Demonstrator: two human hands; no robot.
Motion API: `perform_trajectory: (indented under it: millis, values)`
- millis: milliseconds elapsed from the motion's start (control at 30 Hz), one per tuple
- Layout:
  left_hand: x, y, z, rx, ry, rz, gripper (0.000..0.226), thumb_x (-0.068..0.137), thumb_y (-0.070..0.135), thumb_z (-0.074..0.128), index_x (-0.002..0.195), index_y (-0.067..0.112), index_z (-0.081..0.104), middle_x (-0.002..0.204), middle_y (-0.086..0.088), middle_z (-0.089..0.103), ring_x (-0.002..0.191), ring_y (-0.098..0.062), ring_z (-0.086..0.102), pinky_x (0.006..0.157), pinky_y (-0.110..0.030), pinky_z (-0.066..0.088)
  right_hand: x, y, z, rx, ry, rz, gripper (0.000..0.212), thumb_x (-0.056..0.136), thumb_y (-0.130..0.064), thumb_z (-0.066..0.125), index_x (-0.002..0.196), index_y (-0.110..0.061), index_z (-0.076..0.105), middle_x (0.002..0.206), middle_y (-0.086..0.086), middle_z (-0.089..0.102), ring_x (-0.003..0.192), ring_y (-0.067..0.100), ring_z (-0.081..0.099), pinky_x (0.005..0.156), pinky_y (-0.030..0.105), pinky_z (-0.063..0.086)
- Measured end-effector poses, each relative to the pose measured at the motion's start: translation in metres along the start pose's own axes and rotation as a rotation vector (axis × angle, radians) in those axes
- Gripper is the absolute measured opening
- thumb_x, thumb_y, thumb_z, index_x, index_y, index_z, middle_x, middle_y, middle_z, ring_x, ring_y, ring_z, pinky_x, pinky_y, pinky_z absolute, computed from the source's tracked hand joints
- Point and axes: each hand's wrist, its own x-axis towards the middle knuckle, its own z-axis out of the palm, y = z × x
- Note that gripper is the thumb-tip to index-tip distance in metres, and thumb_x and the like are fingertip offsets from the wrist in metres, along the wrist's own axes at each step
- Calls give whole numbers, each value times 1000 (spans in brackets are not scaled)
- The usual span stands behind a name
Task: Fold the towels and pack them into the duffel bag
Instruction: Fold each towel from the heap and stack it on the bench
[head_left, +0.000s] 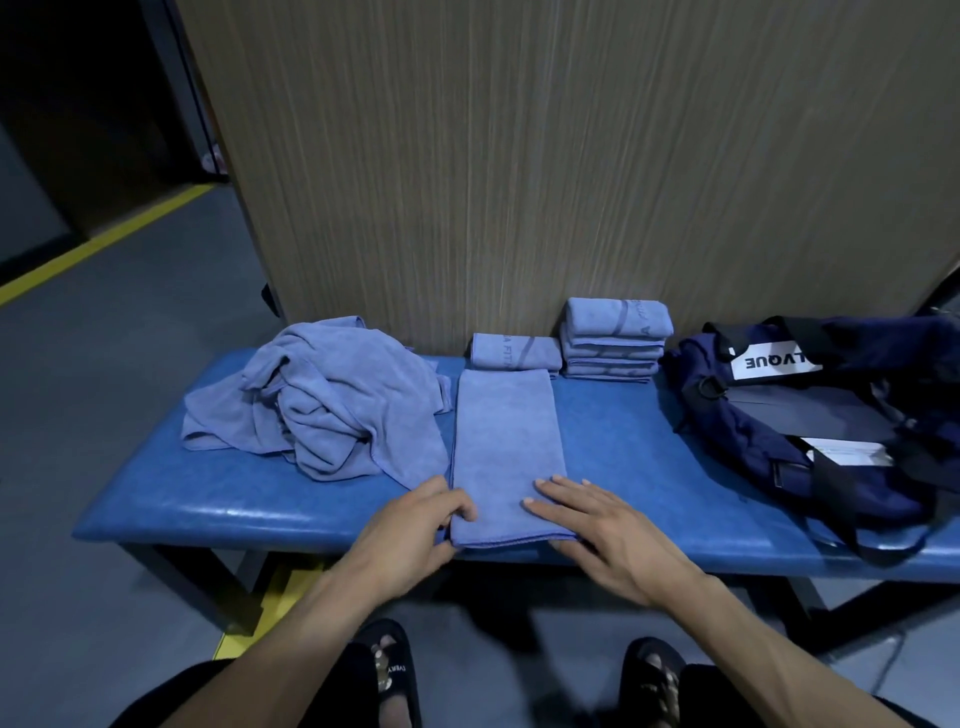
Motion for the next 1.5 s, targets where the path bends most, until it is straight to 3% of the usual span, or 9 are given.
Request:
perform_trajectory:
  millis: [100, 200, 333, 467, 600, 733, 967, 1233, 1500]
  values:
    - [5, 1, 2, 304, 140, 214, 27, 78, 28, 71, 100, 32, 56, 101, 14, 42, 95, -11, 47, 68, -32, 47, -3, 6, -1, -3, 14, -11, 55, 103, -62, 24, 153, -44, 36, 164, -14, 25, 153, 5, 18, 126, 31, 12]
    - [8, 1, 7, 461, 177, 408, 28, 69, 25, 71, 94, 24, 59, 117, 4, 53, 112, -19, 50, 87, -31, 45, -6, 12, -1, -82, 62, -43, 50, 103, -54, 35, 151, -40, 42, 162, -10, 33, 150, 11, 29, 124, 35, 21]
    - [4, -10, 19, 395, 133, 449, 27, 75, 18, 70, 99, 21, 60, 120, 5, 58, 116, -18, 57, 97, -28, 42, -9, 16, 6, -173, 141, -106, 58, 83, -23, 56, 141, -27, 58, 149, -5, 53, 137, 18, 51, 115, 36, 40]
    - [-1, -16, 20, 245, 228, 423, 14, 90, 29, 59, 101, 22, 65, 118, 8, 66, 107, -14, 66, 92, -29, 50, -14, 14, 7, -123, 255, -95, 47, 89, -24, 48, 131, -22, 67, 136, -10, 64, 129, 17, 59, 109, 31, 42]
    - [-8, -15, 19, -32, 262, 222, 30, 93, 45, 61, 109, 24, 74, 117, 14, 72, 117, 3, 62, 98, -26, 52, -19, 15, 2, 56, 313, 37, 30, 97, -31, 57, 123, -29, 71, 124, -24, 68, 127, 10, 57, 103, 26, 49]
    - [-8, -5, 11, -264, 215, 39, 28, 89, 54, 63, 101, 31, 73, 99, 19, 73, 97, 2, 67, 87, -22, 51, -19, 6, -9, 270, 311, 135, 10, 98, -31, 64, 95, -29, 73, 96, -19, 70, 109, 4, 57, 90, 20, 47]
    - [6, 4, 16, -397, 234, -199, 42, 89, 56, 56, 75, 17, 54, 65, -1, 50, 62, -5, 39, 62, -26, 37, -4, -5, -16, 568, 259, 355, 34, 100, -27, 61, 68, -16, 58, 57, -6, 53, 55, 5, 44, 58, 25, 37]
    - [31, 8, 22, -366, 226, -409, 45, 99, 35, 60, 69, 6, 46, 51, 8, 36, 52, -10, 30, 54, -32, 29, 19, -6, -9, 538, 329, 588, 34, 96, -29, 61, 66, -15, 57, 53, -9, 52, 51, 5, 43, 56, 23, 37]
    - [43, 22, 19, -178, 193, -540, 46, 99, 46, 50, 66, 14, 45, 59, 1, 50, 76, -31, 59, 69, -41, 49, 33, -11, -11, 479, 290, 766, 30, 87, -33, 58, 61, -19, 56, 51, -8, 53, 63, 18, 52, 61, 38, 45]
